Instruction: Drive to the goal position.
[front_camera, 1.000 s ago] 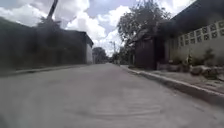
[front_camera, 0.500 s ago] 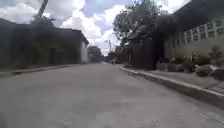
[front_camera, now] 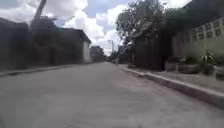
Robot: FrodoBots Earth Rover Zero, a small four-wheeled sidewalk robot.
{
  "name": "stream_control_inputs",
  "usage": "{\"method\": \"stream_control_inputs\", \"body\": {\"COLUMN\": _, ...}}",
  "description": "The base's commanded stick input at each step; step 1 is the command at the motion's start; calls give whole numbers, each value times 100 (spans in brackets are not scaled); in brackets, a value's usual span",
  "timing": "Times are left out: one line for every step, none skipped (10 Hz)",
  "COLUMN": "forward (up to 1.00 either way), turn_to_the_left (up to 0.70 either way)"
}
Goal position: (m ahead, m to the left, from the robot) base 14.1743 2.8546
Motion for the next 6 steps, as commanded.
{"method": "stream_control_inputs", "body": {"forward": 100, "turn_to_the_left": -3}}
{"method": "stream_control_inputs", "body": {"forward": 100, "turn_to_the_left": -3}}
{"method": "stream_control_inputs", "body": {"forward": 100, "turn_to_the_left": -4}}
{"method": "stream_control_inputs", "body": {"forward": 100, "turn_to_the_left": -3}}
{"method": "stream_control_inputs", "body": {"forward": 100, "turn_to_the_left": -3}}
{"method": "stream_control_inputs", "body": {"forward": 100, "turn_to_the_left": -2}}
